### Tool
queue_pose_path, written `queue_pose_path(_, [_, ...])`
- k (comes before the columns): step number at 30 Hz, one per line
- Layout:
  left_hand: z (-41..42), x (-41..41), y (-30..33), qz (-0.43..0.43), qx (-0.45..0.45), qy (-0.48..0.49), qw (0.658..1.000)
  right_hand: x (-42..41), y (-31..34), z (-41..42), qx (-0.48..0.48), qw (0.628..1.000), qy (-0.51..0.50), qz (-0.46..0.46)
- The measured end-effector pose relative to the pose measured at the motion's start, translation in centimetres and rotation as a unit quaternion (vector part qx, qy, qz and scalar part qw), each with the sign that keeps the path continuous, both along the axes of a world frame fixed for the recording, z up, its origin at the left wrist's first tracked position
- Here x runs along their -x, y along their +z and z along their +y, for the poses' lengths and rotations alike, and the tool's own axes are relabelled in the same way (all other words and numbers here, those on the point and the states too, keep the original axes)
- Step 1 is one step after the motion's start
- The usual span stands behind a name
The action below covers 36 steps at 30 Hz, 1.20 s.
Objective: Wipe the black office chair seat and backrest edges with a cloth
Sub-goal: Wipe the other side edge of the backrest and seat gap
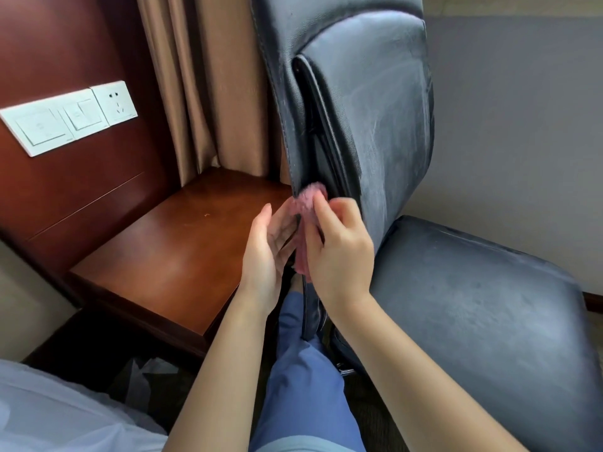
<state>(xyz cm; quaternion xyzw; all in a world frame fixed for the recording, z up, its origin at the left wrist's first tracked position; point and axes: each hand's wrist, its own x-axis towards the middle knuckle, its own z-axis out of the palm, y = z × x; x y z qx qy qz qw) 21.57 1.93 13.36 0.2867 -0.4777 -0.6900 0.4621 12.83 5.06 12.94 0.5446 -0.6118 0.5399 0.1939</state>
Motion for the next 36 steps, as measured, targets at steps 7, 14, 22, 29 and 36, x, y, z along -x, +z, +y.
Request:
queue_pose_path(7, [-0.4,0.2,-0.3,0.007,0.014,0.011,1.0,0.3,-3.7,1.1,-0.028,0.999,-0.005,-0.031])
queue_pose_path(14, [-0.5,-0.2,-0.4,-0.005,0.008,0.005,1.0,-0.3,1.1,-0.7,0.046,0.999,0.009,0.025])
queue_pose_path(22, [-0.8,0.0,-0.9,0.009,0.012,0.011,1.0,0.7,-3.3,1.1,-0.001,1.0,0.012,-0.024])
queue_pose_path(29, [-0.7,-0.3,-0.7,-0.014,0.009,0.014,1.0,-0.1,0.2,-0.3,0.008,0.997,0.016,0.07])
queue_pose_path(36, [-0.9,-0.3,-0.9,-0.03,0.023,0.01,0.999,-0.4,-3.9,1.1,-0.019,0.998,-0.005,0.063])
